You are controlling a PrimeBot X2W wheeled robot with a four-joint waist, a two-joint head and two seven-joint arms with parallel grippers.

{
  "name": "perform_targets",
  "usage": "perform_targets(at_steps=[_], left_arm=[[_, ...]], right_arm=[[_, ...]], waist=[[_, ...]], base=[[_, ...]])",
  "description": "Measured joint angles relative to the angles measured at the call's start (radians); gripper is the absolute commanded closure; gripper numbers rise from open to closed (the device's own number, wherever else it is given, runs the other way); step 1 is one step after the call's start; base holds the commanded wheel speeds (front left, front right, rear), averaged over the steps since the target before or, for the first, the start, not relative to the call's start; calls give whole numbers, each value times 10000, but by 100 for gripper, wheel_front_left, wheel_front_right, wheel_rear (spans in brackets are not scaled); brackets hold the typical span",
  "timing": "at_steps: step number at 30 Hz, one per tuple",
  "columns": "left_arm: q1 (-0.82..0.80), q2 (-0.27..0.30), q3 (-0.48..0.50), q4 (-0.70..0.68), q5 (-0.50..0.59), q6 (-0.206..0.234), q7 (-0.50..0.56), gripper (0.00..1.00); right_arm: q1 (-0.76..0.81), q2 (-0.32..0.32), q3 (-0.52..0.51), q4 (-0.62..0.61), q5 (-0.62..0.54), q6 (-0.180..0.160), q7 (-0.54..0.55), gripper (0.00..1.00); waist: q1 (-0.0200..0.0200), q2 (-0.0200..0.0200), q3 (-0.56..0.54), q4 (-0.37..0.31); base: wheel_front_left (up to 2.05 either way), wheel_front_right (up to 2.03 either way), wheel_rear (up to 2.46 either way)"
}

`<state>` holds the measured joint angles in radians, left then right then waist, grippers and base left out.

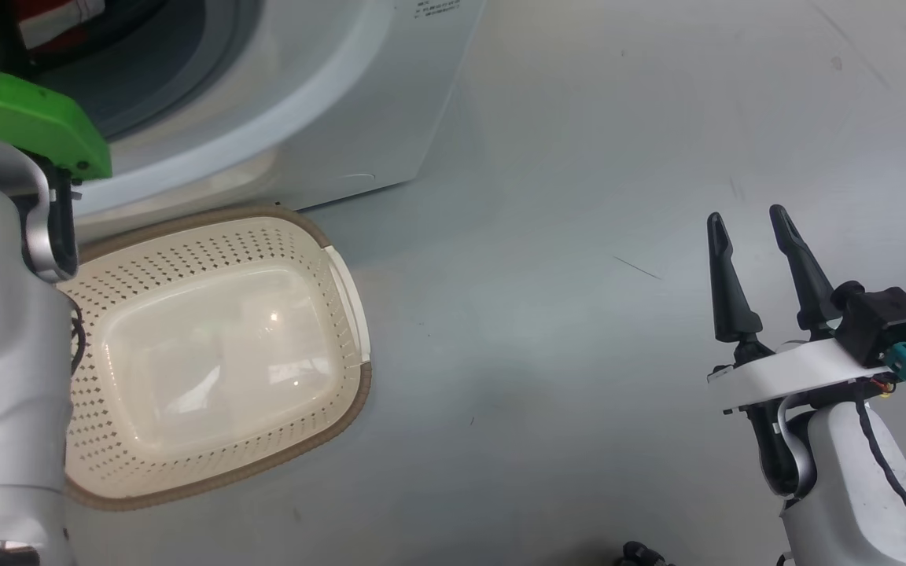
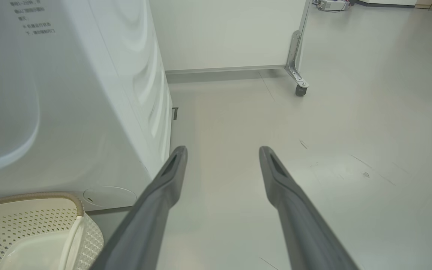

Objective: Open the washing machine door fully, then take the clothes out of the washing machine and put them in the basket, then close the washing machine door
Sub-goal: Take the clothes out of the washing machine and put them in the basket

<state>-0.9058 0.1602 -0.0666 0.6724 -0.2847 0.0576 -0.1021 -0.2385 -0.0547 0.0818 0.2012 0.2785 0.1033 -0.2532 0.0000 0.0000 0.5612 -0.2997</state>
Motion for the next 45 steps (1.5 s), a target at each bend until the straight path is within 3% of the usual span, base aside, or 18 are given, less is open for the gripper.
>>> perform_targets(at_steps=[9, 23, 36, 45], left_arm=[[1148, -483, -17, -616, -31, -2, -1363, 100], [3048, -727, -65, -2441, 142, 115, -1501, 100], [4369, -807, -40, -5227, 535, 259, -1503, 100], [5958, -926, -378, -6115, 558, 303, -1544, 100]], right_arm=[[133, -82, -98, 4, -234, 0, 0, 0], [802, -79, -115, 180, -424, 0, 0, 0], [1562, -71, -84, 376, -514, -6, 0, 0], [1910, -61, -4, 309, -539, -19, 0, 0]], waist=[[0, 0, -545, 527], [0, 0, -1733, 1183], [-1, 0, -3021, 1585], [-1, 0, -3555, 1807]], base=[[0, 0, 0], [0, 0, 0], [0, 0, 0], [0, 0, 0]])
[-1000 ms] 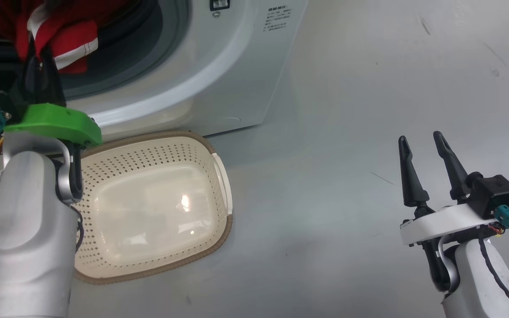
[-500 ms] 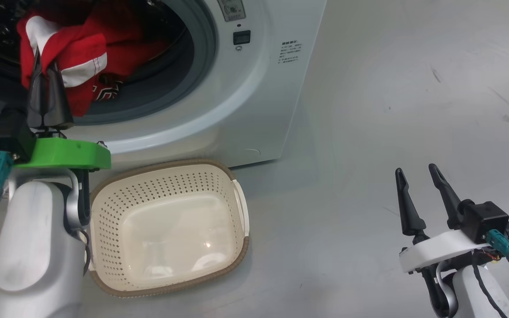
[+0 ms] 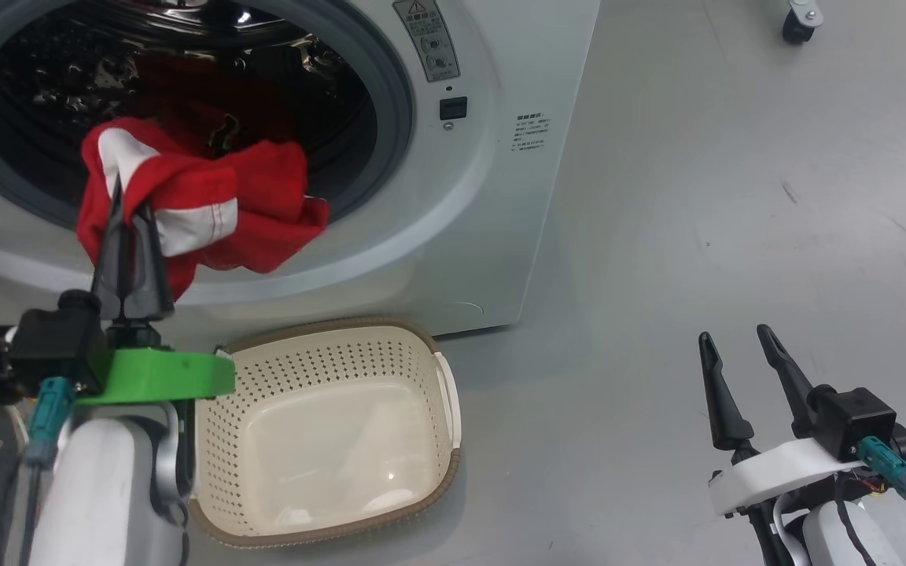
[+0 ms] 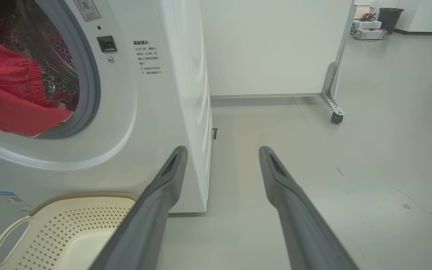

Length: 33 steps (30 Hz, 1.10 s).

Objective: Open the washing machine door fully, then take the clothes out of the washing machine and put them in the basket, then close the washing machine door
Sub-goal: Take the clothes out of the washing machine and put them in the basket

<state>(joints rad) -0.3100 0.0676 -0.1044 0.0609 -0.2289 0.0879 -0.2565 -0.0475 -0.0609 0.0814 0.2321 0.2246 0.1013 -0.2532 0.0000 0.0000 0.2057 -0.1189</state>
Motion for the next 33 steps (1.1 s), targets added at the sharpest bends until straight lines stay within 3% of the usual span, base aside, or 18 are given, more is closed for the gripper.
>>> perform_targets(at_steps=[14, 26, 33], left_arm=[[1865, -196, -988, 711, -790, -8, 882, 100], [1778, -198, -909, 2399, -1208, -2, 1149, 100], [890, -205, -621, 3570, -1208, 52, 1292, 100]], right_arm=[[-7, 23, 180, -345, 0, 6, 0, 0], [-339, 44, 286, -596, 36, 23, 0, 0], [-764, 56, 395, -665, 113, 33, 0, 0]], waist=[[0, 0, 567, -55], [0, 0, 1388, -323], [0, 0, 1964, -668]], base=[[0, 0, 0], [0, 0, 0], [0, 0, 0]])
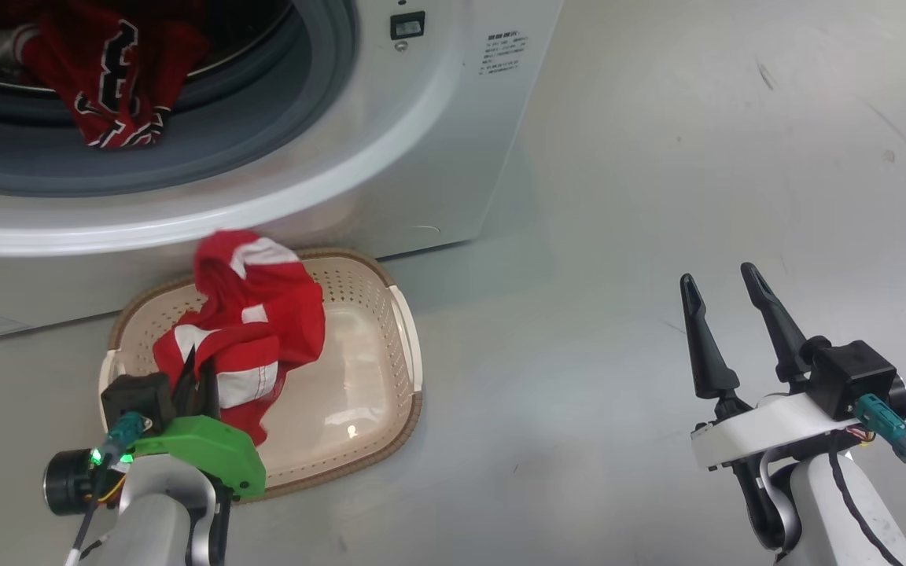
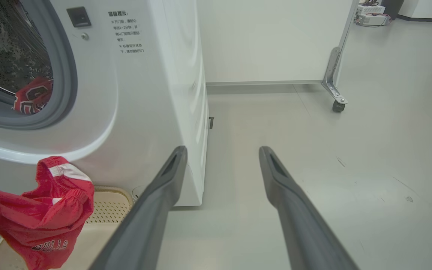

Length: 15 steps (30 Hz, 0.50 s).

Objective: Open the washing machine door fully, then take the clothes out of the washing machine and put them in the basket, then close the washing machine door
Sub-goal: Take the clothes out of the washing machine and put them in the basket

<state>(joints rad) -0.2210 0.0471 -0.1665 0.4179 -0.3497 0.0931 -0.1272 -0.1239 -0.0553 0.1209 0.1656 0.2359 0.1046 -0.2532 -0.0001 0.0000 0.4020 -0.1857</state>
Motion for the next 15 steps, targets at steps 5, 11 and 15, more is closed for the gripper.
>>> perform_targets(at_steps=[5, 11, 15], left_arm=[[-722, 12, 125, 844, 8, 35, 138, 100], [-1394, 128, 355, 1795, 2, 61, 255, 100], [-1644, 136, 449, 2410, -182, 59, 353, 100]], right_arm=[[-187, 13, 58, -52, 96, 2, 0, 0], [-538, 44, 121, -69, 173, 77, 0, 0], [-796, 61, 192, -58, 215, 82, 0, 0]], waist=[[0, 0, 423, -300], [0, 0, 938, -648], [0, 0, 1222, -890]], base=[[0, 0, 0], [0, 0, 0], [0, 0, 0]])
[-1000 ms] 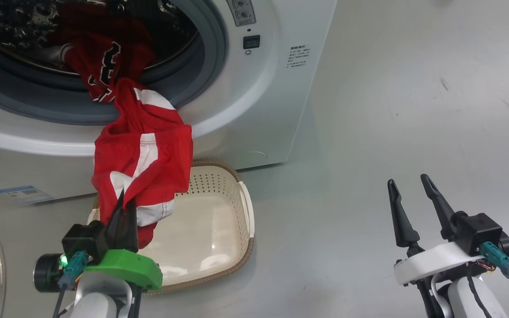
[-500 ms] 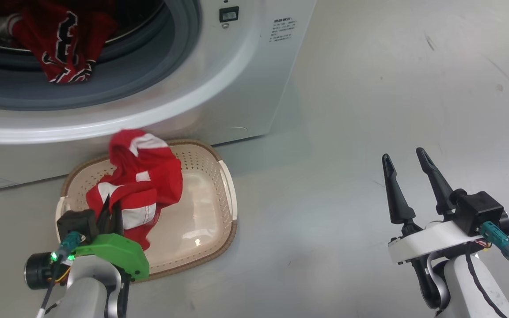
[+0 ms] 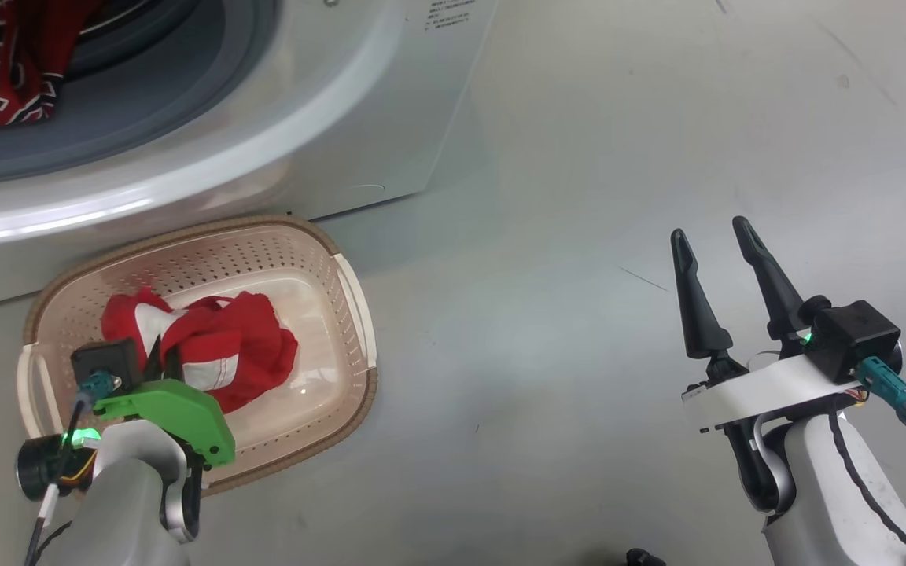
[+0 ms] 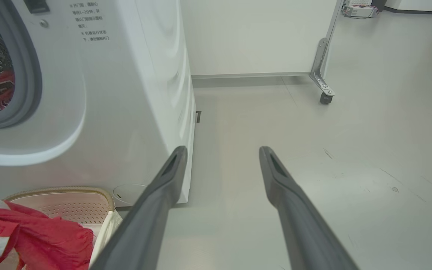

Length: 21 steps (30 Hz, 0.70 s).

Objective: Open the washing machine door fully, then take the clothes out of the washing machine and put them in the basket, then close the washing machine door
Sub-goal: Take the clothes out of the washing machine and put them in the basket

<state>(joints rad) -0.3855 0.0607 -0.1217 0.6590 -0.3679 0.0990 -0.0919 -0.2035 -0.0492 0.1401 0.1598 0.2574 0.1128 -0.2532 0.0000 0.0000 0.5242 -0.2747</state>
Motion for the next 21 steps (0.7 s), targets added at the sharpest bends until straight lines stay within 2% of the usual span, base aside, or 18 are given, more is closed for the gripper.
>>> perform_targets(at_steps=[1, 2, 3, 4, 5, 13, 21], left_arm=[[-39, 12, 0, 157, -58, -40, 6, 100], [-84, 10, -4, 309, -125, -71, 94, 72], [-138, -4, -4, 476, -153, -102, 115, 24], [-170, -27, 44, 568, -211, -121, 69, 24], [-233, -46, 88, 698, -318, -144, 73, 0], [-630, -52, 228, 1467, -443, -341, -165, 0], [-774, -36, 142, 1868, -399, -594, -838, 0]], right_arm=[[-44, 8, -6, -2, 54, 2, 0, 0], [-66, 10, -38, -2, 75, 2, 0, 0], [-84, 10, -84, 6, 79, 2, 0, 0], [-99, 8, -113, 25, 79, 2, 0, 0], [-110, 8, -127, 40, 81, 2, 0, 0], [-158, 23, -119, 209, 150, 6, 0, 0], [-154, 31, -232, 345, 150, 6, 0, 0]], waist=[[0, 0, 60, -64], [0, 0, 119, -118], [0, 0, 174, -166], [0, 0, 220, -212], [0, 0, 255, -250], [0, 1, 211, -330], [0, 0, -119, -212]], base=[[0, 0, 0], [0, 0, 0], [0, 0, 0], [0, 0, 0], [0, 0, 0], [0, 0, 0], [0, 0, 0]])
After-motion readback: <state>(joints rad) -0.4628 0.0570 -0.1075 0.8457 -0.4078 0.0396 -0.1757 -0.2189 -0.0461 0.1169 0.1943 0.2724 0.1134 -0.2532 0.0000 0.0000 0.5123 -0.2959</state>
